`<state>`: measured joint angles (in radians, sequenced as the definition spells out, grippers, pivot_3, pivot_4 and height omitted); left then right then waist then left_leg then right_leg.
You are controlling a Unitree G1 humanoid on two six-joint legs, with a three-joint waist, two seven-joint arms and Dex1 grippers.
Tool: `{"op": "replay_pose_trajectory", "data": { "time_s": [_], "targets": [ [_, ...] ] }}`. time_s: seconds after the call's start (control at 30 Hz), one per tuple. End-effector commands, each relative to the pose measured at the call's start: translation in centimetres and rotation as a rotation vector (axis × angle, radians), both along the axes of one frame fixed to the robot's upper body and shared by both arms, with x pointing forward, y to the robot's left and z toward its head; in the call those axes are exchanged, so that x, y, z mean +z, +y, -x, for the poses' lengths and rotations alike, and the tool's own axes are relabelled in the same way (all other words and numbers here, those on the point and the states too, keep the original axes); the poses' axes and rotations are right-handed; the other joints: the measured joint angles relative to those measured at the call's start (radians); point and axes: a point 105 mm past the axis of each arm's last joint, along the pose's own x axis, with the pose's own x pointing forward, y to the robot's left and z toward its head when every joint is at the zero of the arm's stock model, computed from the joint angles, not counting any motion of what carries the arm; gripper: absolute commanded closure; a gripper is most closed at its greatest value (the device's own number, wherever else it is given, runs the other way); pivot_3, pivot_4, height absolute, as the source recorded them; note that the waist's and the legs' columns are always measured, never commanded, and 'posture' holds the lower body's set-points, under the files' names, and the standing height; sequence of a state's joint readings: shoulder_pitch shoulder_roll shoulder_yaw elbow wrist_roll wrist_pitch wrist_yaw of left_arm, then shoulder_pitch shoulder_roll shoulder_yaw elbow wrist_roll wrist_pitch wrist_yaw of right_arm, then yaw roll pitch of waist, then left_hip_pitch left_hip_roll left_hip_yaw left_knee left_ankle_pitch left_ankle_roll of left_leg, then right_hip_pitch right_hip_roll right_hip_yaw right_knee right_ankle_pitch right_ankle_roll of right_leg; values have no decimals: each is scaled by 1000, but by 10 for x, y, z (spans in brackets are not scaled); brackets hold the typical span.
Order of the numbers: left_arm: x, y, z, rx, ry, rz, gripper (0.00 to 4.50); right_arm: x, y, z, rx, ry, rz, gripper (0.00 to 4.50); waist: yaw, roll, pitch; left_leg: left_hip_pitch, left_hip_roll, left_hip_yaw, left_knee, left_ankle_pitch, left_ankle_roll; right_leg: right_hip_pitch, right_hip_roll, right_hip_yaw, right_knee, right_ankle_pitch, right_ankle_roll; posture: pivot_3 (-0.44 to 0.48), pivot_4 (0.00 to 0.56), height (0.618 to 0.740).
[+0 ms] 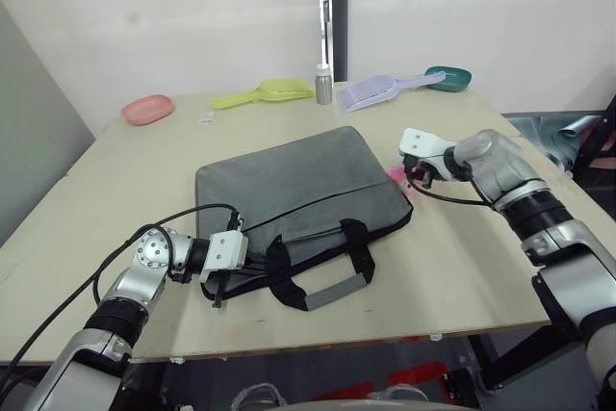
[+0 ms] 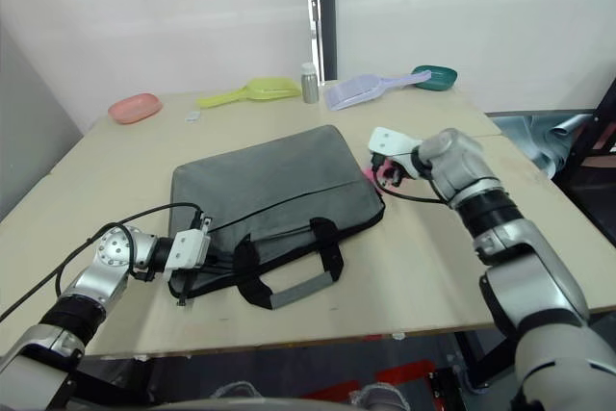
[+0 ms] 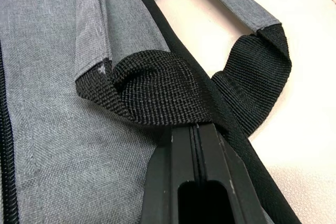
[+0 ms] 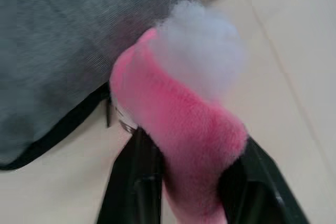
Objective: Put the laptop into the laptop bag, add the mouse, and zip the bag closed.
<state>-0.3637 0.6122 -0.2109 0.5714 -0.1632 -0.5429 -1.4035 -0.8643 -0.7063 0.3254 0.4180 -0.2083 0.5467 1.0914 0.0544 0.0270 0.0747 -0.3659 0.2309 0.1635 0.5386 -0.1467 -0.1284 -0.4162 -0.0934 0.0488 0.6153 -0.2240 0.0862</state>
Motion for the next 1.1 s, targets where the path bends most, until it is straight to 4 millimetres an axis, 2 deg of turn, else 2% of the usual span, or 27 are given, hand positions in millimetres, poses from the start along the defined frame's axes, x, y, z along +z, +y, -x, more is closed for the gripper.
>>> {"op": "replay_pose_trajectory", "data": {
  "time_s": [0.03,0.17,0.2,0.3,0.33,0.37,0.43,0.47,0.7,0.8,0.87,0.93,1.1],
  "targets": [
    [-41,24,18,121,283,-81,4500,34,-8,14,-38,22,-177,1662,2,-1,1,-1,0,0,-1,0,0,-2,0,0,0,0,0,0,150,740],
    [-3,26,5,154,261,6,4500,63,-23,29,-81,35,-327,232,-2,-6,11,-2,0,3,-4,0,0,-8,1,2,0,0,0,0,150,740],
    [9,26,4,161,261,30,4500,69,-27,32,-92,35,-352,24,-4,-8,17,-3,1,4,-5,0,0,-11,1,2,0,1,-1,0,150,740],
    [44,30,-2,201,237,93,4500,79,-41,41,-116,38,-404,24,-9,-14,30,-4,2,4,-5,0,0,-15,3,2,1,7,-10,0,150,740],
    [53,32,-4,220,225,106,4500,81,-44,44,-121,39,-413,24,-9,-17,34,-6,3,5,-5,0,-1,-19,3,1,2,12,-18,0,150,740],
    [61,35,-6,241,211,116,4500,82,-48,46,-126,40,-418,24,-8,-18,36,-10,4,5,-4,1,-1,-21,4,0,2,13,-18,0,150,740],
    [73,42,-8,283,198,121,3969,83,-53,53,-121,54,-429,0,-4,-20,39,-19,11,5,3,1,-3,-26,10,-1,-3,14,-19,0,150,740],
    [79,47,-8,302,183,117,3762,85,-54,58,-113,60,-438,0,0,-22,40,-22,14,5,5,2,2,-27,13,-2,-6,14,-20,0,150,740],
    [131,95,-1,516,161,184,1196,111,-57,85,-86,12,-604,0,27,-24,44,-35,25,3,19,-16,-2,-31,22,-8,-7,15,-17,0,150,740],
    [141,110,11,602,242,163,81,112,-64,91,-103,1,-644,0,40,-28,47,-36,27,4,24,-19,-3,-30,22,-8,-6,15,-17,0,150,740],
    [147,114,24,633,335,162,34,109,-67,97,-99,16,-656,0,45,-30,48,-35,27,4,27,-19,-2,-30,22,-8,-8,14,-19,0,150,740],
    [156,123,37,642,302,120,34,108,-69,108,-82,36,-673,0,49,-31,51,-33,27,4,31,-21,1,-27,21,-8,-6,9,-27,0,150,740],
    [181,164,54,822,327,157,34,111,-81,128,-115,25,-722,0,50,-33,60,-25,28,4,37,-22,1,-22,21,-5,1,9,-27,0,150,740]
  ]
}}
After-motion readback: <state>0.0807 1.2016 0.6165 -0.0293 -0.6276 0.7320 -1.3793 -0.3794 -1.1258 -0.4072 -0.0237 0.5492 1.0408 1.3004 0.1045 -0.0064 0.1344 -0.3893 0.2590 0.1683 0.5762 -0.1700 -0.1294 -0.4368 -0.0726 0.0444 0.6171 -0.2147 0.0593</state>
